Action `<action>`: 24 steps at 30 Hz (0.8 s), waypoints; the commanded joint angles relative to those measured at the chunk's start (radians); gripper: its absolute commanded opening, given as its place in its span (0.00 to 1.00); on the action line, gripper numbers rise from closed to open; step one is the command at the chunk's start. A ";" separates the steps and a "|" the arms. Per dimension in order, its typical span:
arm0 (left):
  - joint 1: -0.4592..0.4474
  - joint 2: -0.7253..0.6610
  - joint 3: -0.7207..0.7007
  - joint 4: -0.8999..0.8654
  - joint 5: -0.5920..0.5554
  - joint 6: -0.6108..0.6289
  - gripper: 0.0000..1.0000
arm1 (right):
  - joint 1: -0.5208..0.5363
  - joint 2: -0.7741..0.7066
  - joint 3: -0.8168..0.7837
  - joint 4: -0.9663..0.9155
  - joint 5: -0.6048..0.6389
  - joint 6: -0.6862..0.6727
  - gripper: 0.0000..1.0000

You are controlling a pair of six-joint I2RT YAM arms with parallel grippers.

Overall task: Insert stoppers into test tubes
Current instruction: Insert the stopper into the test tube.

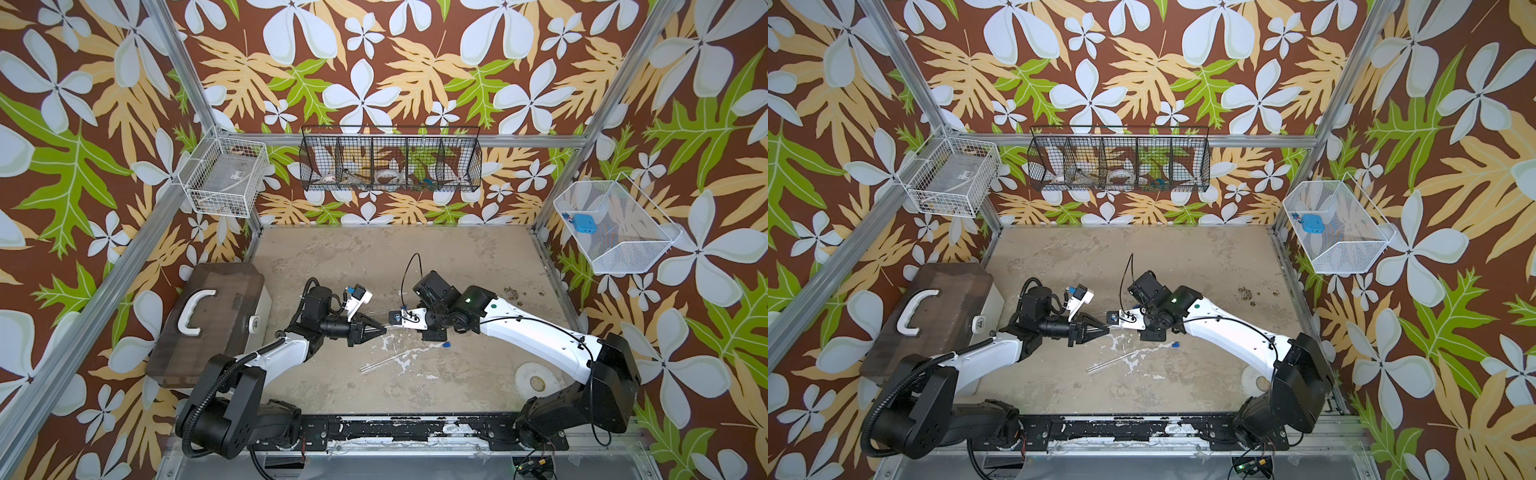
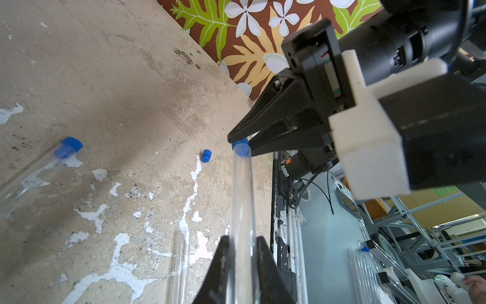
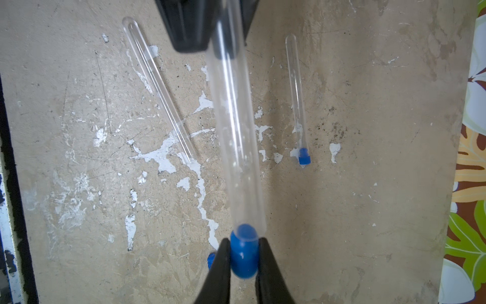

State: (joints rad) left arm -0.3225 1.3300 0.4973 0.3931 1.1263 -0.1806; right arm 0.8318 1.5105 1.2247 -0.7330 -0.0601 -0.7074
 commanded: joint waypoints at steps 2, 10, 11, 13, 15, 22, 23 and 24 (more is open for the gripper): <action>-0.007 0.004 0.007 -0.008 0.002 0.020 0.00 | 0.005 0.003 0.004 -0.003 -0.020 0.000 0.16; -0.013 -0.003 0.007 -0.021 0.007 0.033 0.00 | 0.009 0.007 0.004 -0.005 -0.014 -0.004 0.16; -0.014 -0.004 0.006 -0.023 0.007 0.036 0.00 | 0.009 0.007 0.004 -0.005 -0.014 -0.004 0.16; -0.015 -0.006 0.004 -0.023 0.008 0.038 0.00 | 0.009 0.005 0.002 -0.003 -0.020 -0.004 0.16; -0.017 -0.006 0.006 -0.030 0.007 0.044 0.00 | 0.009 0.005 0.003 -0.005 -0.019 -0.004 0.16; -0.020 -0.003 0.012 -0.055 -0.002 0.071 0.00 | 0.009 0.001 0.001 -0.003 -0.014 -0.008 0.16; -0.020 -0.003 0.012 -0.058 -0.003 0.073 0.00 | 0.009 0.001 0.001 -0.003 -0.014 -0.007 0.16; -0.020 -0.002 0.013 -0.061 -0.007 0.076 0.00 | 0.009 0.000 0.001 -0.003 -0.013 -0.010 0.16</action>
State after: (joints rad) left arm -0.3416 1.3273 0.5003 0.3466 1.1259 -0.1280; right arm 0.8383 1.5150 1.2251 -0.7444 -0.0582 -0.7116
